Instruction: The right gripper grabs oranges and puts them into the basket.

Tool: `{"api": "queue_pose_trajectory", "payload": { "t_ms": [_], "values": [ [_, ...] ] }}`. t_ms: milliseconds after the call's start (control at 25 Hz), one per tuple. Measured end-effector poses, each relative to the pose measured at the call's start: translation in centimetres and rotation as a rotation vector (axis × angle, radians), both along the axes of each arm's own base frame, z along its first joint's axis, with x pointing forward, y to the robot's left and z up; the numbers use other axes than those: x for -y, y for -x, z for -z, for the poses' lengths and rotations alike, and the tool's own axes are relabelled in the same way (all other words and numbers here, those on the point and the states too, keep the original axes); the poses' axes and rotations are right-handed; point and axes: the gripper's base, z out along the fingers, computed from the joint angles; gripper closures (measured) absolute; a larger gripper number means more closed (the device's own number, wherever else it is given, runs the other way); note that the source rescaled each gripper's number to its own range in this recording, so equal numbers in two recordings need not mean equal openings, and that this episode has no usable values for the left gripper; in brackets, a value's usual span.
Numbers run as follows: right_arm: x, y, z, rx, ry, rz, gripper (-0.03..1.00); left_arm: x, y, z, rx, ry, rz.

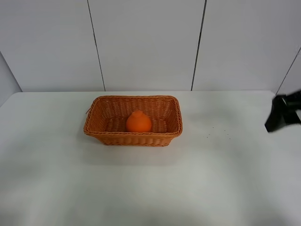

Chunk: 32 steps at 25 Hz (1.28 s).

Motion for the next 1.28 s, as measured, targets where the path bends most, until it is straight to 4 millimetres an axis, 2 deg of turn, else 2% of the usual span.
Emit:
{"api": "queue_pose_trajectory", "payload": {
  "t_ms": [80,240,320,480,600,800,1280],
  "values": [
    [0.2,3.6,1.1,0.041,-0.002,0.001,-0.03,0.0,0.0,0.0,0.0,0.0,0.0],
    [0.5,9.1,3.4,0.207,-0.012,0.009,-0.03,0.0,0.0,0.0,0.0,0.0,0.0],
    [0.6,11.6,3.9,0.317,-0.019,0.011,-0.03,0.0,0.0,0.0,0.0,0.0,0.0],
    [0.8,15.4,3.7,0.567,-0.036,0.012,-0.03,0.0,0.0,0.0,0.0,0.0,0.0],
    [1.1,17.6,3.5,0.714,-0.031,0.016,-0.03,0.0,0.0,0.0,0.0,0.0,0.0],
    [1.3,19.4,3.5,0.832,-0.034,0.04,-0.03,0.0,0.0,0.0,0.0,0.0,0.0],
    [1.4,19.4,3.6,0.832,-0.03,0.043,-0.03,0.0,0.0,0.0,0.0,0.0,0.0]
  ]
}}
